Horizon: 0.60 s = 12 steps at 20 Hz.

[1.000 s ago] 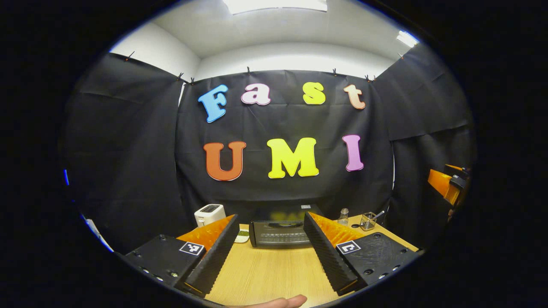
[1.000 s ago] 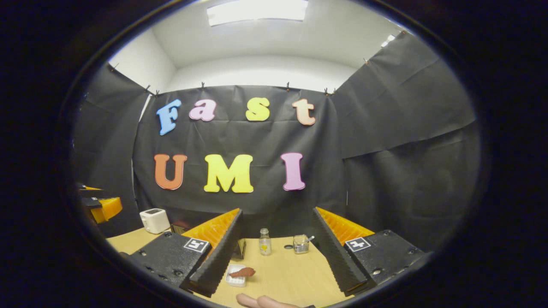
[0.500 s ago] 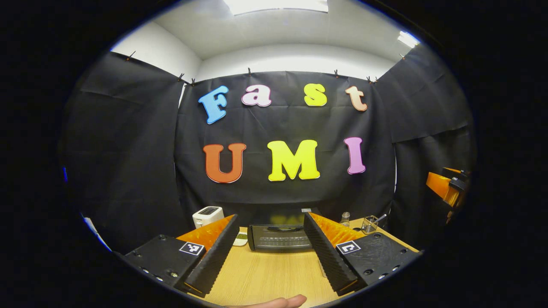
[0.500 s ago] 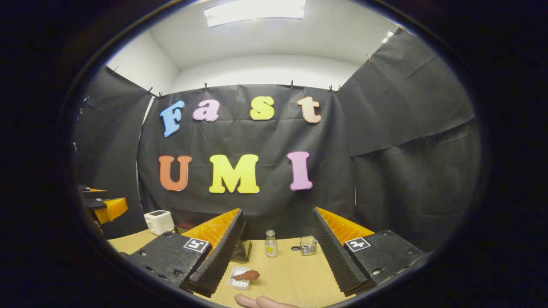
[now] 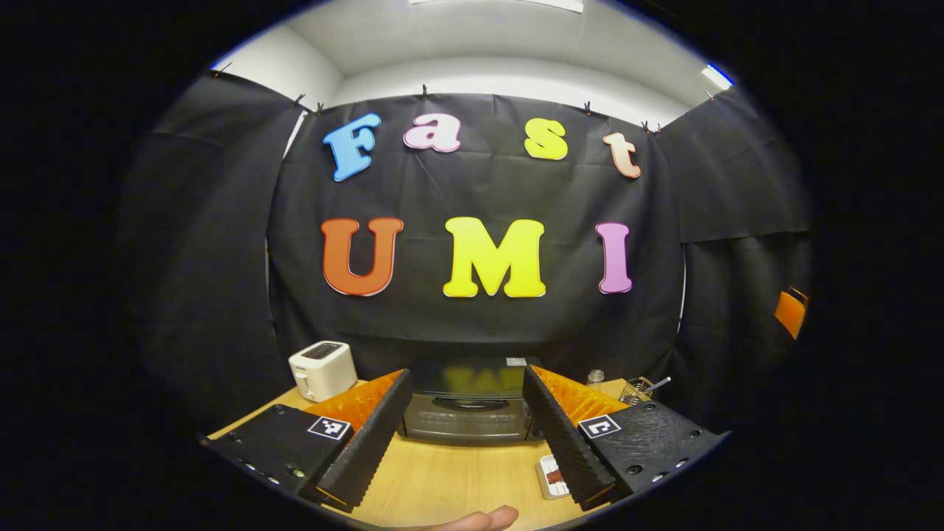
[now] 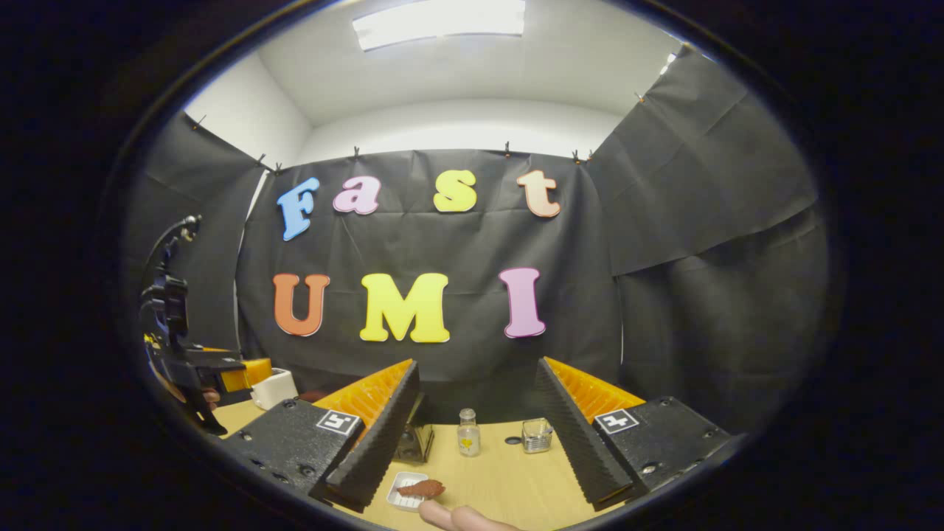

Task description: Open the electric oven with the left hand, put the food in, and close the electric oven.

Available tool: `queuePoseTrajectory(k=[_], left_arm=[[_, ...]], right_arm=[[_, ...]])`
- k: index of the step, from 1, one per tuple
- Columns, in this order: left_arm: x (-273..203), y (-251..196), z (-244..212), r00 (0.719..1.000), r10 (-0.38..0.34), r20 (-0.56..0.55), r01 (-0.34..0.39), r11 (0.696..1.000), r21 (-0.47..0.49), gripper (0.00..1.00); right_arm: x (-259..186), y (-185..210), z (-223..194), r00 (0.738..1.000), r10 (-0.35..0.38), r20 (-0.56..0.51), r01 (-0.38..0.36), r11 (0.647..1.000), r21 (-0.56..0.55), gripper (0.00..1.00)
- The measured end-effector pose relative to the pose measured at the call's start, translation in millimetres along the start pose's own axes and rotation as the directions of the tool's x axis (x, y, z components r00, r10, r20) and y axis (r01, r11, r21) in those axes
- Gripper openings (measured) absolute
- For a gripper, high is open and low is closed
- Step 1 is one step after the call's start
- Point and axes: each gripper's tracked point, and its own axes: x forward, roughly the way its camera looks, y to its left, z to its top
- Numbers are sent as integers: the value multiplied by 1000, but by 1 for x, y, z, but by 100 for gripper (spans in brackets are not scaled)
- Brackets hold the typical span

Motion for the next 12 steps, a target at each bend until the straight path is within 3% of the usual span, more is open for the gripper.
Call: queuePoseTrajectory(k=[1, 7, 8, 9, 10, 11, 12], left_arm=[[12, 1, -5, 1000, -5, -16, 5, 1000, -7, 97], [97, 11, -63, 987, 18, -159, -13, 999, 30, 95], [108, 13, -71, 984, 27, -174, -21, 999, 39, 95], [122, 14, -77, 983, 33, -183, -25, 999, 45, 95], [134, 13, -86, 980, 28, -198, -19, 999, 49, 95], [144, 12, -95, 976, 24, -218, -13, 999, 53, 95], [154, 10, -102, 972, 21, -236, -7, 998, 60, 95]], right_arm=[[4, -1, -2, 1000, 3, 1, -3, 1000, 1, 96], [33, -20, -16, 1000, -23, -20, 23, 1000, -1, 96], [38, -23, -20, 999, -25, -31, 25, 1000, -3, 100], [41, -26, -24, 999, -26, -42, 26, 1000, -6, 96], [44, -29, -27, 998, -28, -51, 27, 1000, -6, 100], [48, -32, -30, 998, -31, -59, 31, 1000, -5, 96], [51, -36, -33, 997, -35, -66, 34, 999, -8, 100]])
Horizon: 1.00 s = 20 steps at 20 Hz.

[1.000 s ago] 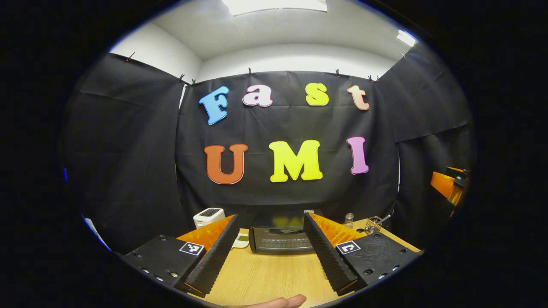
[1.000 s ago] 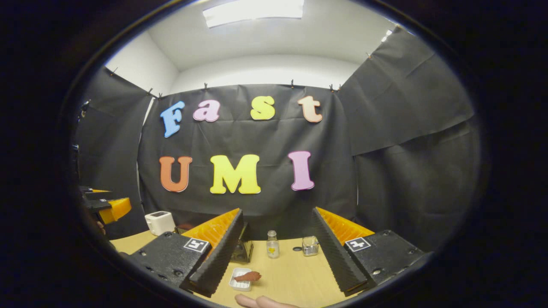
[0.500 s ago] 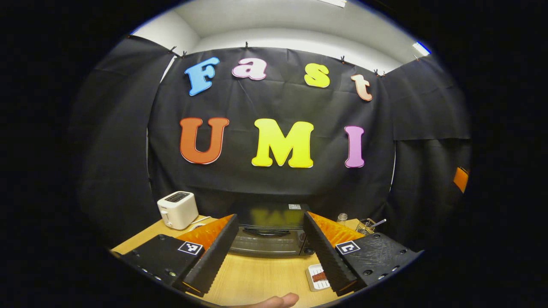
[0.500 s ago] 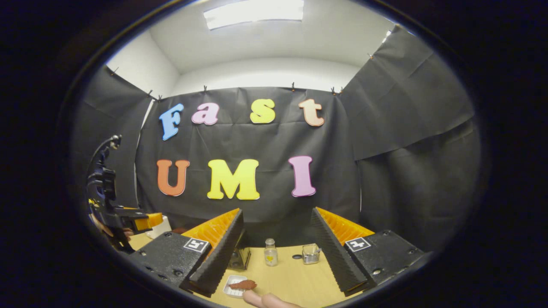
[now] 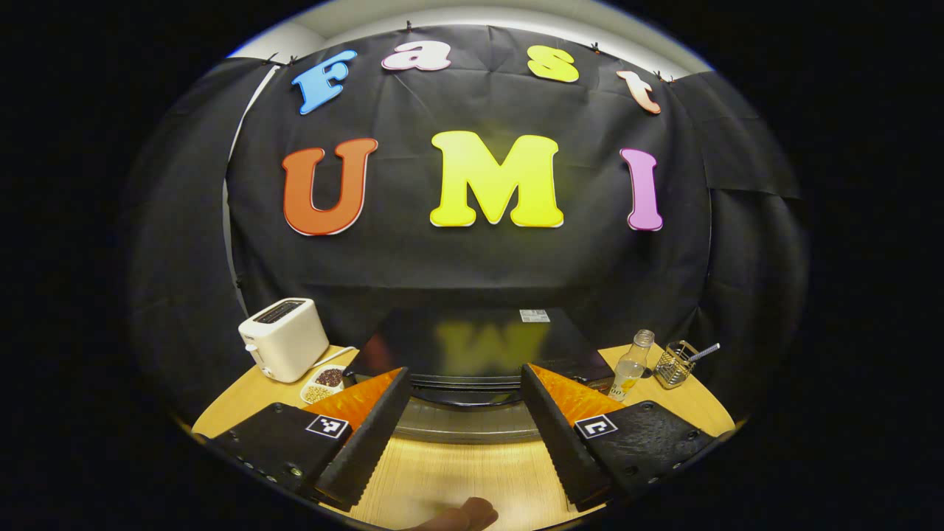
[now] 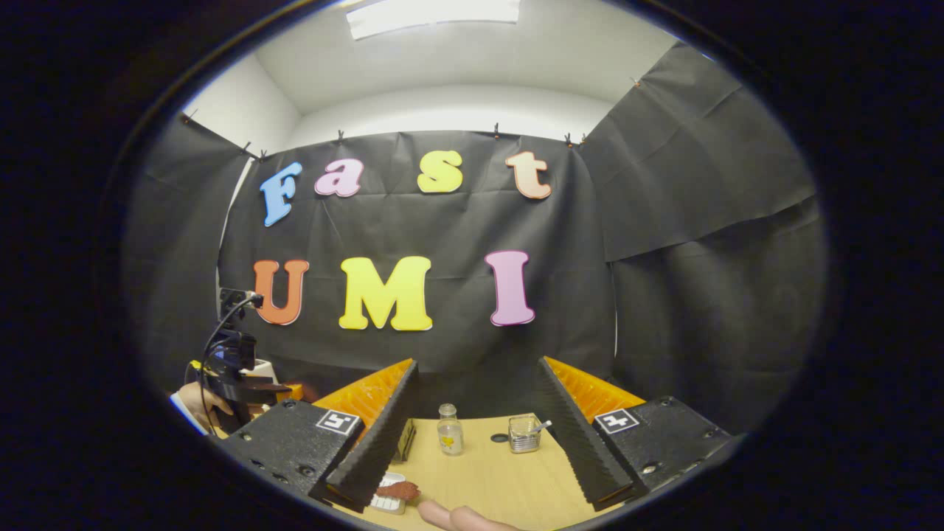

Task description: Open the electric oven with the left hand, put the food in, and close the electric oven.

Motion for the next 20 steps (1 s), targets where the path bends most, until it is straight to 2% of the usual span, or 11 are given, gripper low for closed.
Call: queuePoseTrajectory(k=[5, 7, 8, 9, 11, 13, 15, 16, 19, 20], left_arm=[[44, 2, -22, 997, 1, -75, 3, 999, 47, 96], [59, 1, -32, 994, -5, -109, 8, 1000, 25, 95], [65, 0, -39, 991, -6, -134, 8, 1000, 16, 95], [68, 3, -42, 991, 7, -130, -7, 1000, 5, 96], [66, 2, -39, 989, 2, -147, -2, 1000, -6, 100], [64, 3, -40, 989, -2, -150, 1, 1000, -8, 97], [60, 3, -40, 989, -7, -151, 5, 1000, -14, 97], [57, 3, -42, 989, -9, -149, 6, 1000, -16, 97], [43, 2, -48, 990, -18, -138, 15, 1000, -26, 98], [37, 1, -50, 991, -21, -129, 17, 999, -34, 97]], right_arm=[[7, -17, -7, 999, -38, -18, 38, 999, -16, 100], [6, -16, -10, 999, -32, -29, 31, 999, -22, 100], [7, -18, -9, 999, -33, -31, 33, 999, -26, 96], [6, -19, -9, 999, -38, -31, 37, 999, -28, 100], [4, -23, -7, 998, -50, -23, 49, 998, -26, 100], [0, -25, -4, 998, -57, -19, 57, 998, -23, 96], [-4, -24, -2, 998, -56, -14, 56, 998, -21, 96], [-7, -24, -1, 998, -55, -11, 55, 998, -23, 100], [-13, -20, 0, 999, -47, -8, 47, 999, -21, 96], [-15, -18, 1, 999, -45, -7, 45, 999, -18, 100]])
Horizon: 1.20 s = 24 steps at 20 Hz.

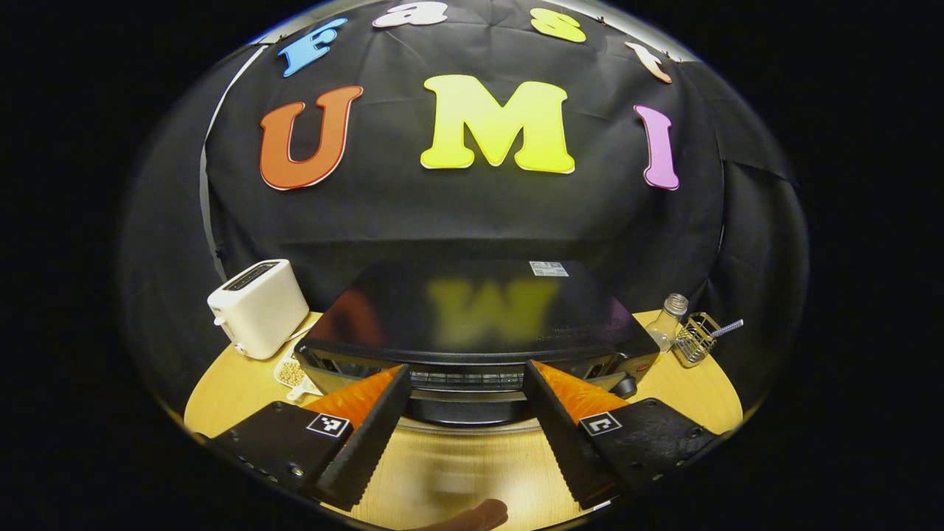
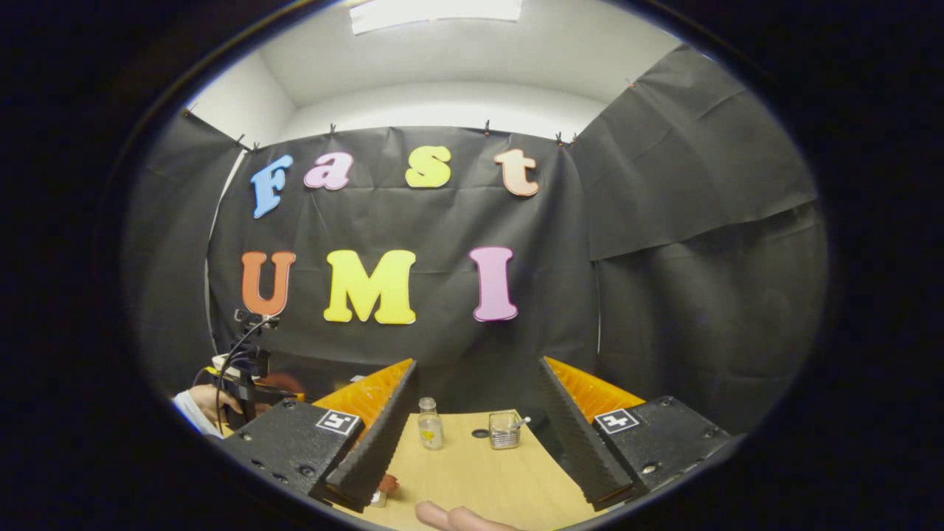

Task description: Open the electric oven with the left hand, put the food in, and close the electric oven.

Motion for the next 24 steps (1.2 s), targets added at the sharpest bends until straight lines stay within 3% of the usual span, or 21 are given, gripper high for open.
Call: queuePoseTrajectory(k=[6, 7, 8, 24], left_arm=[[-27, -1, -24, 999, -25, 24, 24, 999, 32, 97], [-29, 0, -28, 999, -21, 29, 19, 998, 55, 97], [-32, 1, -29, 999, -17, 51, 14, 998, 65, 96], [-72, -2, -129, 998, -22, 51, 20, 998, 52, 96]], right_arm=[[-4, 6, -8, 1000, 11, -22, -10, 1000, 10, 100], [-6, 8, -8, 1000, 14, -23, -14, 1000, 8, 96], [-8, 9, -7, 1000, 17, -20, -17, 1000, 7, 100], [-9, 40, -22, 998, 53, -17, -54, 998, -21, 100]])
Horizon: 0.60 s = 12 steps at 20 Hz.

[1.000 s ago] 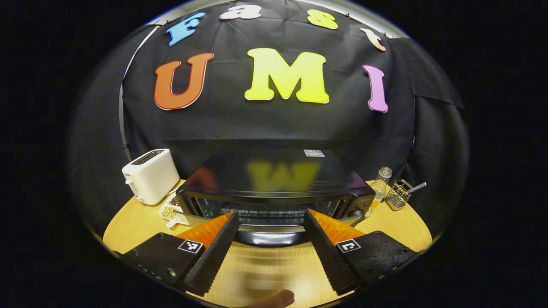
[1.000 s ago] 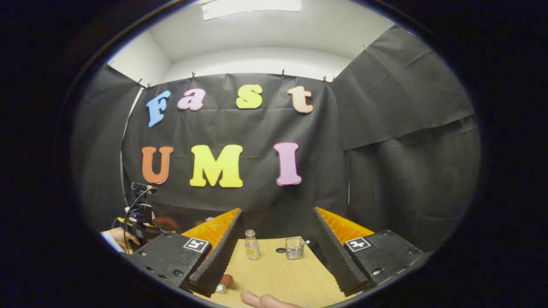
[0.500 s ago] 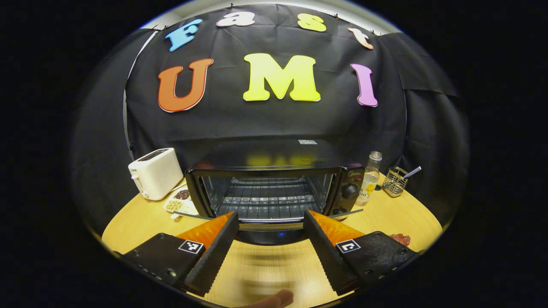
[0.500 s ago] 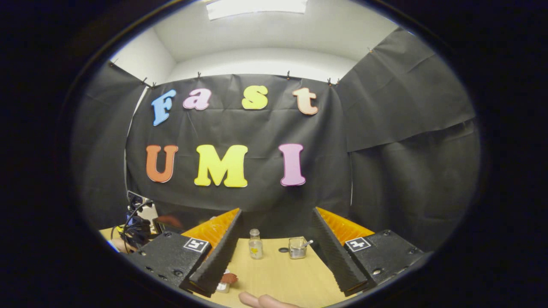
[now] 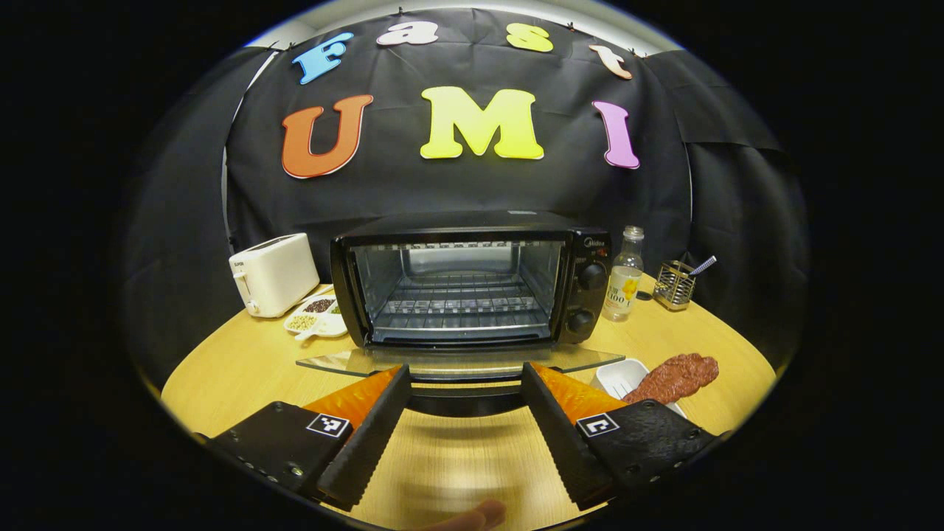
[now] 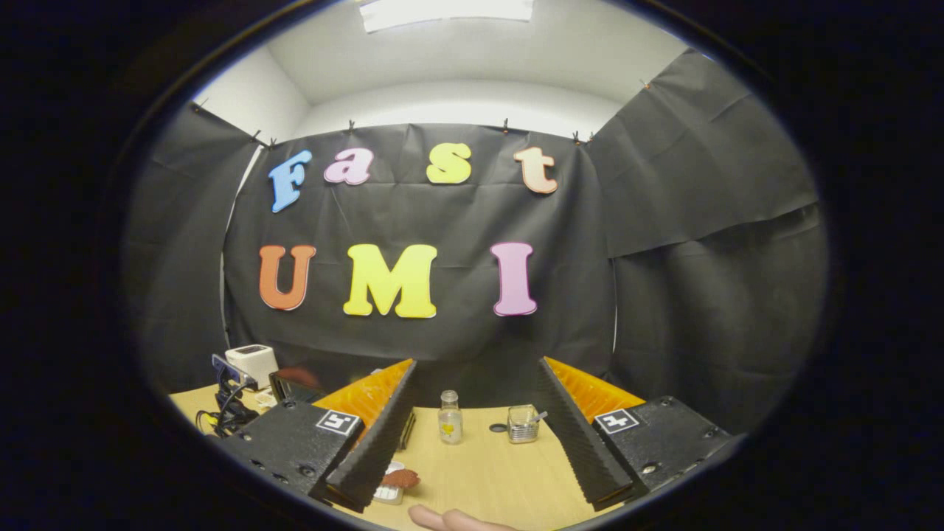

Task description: Open the electric oven with the left hand, put the food in, and close the electric oven.

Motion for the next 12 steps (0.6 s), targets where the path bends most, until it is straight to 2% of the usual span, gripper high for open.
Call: queuePoseTrajectory(k=[5, 8, 10, 11, 12], left_arm=[[-1, -1, -42, 998, -5, -63, 5, 1000, 1, 95], [4, -3, -84, 986, -8, -168, 7, 1000, -7, 95], [1, -4, -84, 991, -6, -136, 5, 1000, -8, 96], [3, -3, -84, 991, -7, -135, 6, 1000, -6, 95], [4, -7, -92, 986, -30, -165, 26, 999, -25, 95]], right_arm=[[7, 13, -12, 999, 19, -37, -20, 1000, -10, 100], [11, 17, -13, 999, 28, -46, -29, 999, -27, 96], [13, 18, -17, 998, 35, -54, -36, 999, -17, 96], [15, 17, -19, 997, 34, -62, -35, 999, -12, 100], [17, 15, -22, 997, 34, -70, -34, 999, -9, 100]])
